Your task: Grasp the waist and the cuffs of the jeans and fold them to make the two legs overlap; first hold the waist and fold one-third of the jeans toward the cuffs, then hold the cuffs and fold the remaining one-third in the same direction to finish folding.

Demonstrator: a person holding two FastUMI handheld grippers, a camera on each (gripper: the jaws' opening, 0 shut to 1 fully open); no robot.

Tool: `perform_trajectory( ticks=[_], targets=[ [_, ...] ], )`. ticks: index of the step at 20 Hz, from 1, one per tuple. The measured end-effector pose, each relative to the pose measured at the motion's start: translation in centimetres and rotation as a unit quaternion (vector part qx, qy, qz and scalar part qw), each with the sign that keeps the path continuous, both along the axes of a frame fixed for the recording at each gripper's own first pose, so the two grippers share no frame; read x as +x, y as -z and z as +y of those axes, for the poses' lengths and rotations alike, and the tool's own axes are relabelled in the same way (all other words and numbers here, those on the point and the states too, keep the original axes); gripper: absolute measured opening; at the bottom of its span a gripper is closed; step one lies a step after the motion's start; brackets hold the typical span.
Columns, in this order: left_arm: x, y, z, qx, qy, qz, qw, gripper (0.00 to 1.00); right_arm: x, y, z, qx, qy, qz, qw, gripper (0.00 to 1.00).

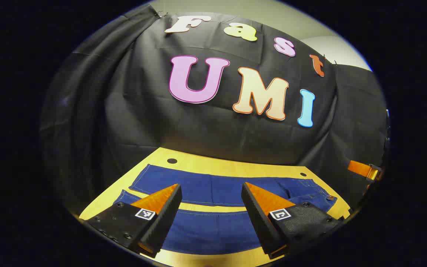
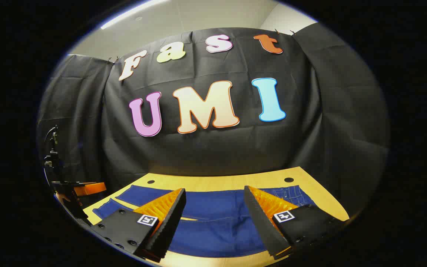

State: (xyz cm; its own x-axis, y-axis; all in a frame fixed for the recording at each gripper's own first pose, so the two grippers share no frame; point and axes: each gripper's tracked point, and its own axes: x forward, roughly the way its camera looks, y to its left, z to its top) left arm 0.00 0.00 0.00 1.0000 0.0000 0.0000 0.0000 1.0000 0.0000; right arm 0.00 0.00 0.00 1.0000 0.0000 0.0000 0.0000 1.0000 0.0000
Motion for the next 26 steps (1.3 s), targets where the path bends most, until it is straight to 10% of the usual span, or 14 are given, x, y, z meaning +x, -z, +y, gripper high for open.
perform_trajectory(
  ticks=[17, 26],
  targets=[
    [-1.4, 6.1, 4.3, 0.078, 0.050, 0.080, 0.992, 0.95, -0.7, 3.6, 1.7, -0.006, -0.008, 0.041, 0.999, 0.97],
    [-4.3, 14.9, 5.8, 0.213, 0.178, 0.247, 0.928, 0.95, -0.6, 6.8, 4.9, -0.011, -0.042, 0.084, 0.995, 0.97]
  ],
)
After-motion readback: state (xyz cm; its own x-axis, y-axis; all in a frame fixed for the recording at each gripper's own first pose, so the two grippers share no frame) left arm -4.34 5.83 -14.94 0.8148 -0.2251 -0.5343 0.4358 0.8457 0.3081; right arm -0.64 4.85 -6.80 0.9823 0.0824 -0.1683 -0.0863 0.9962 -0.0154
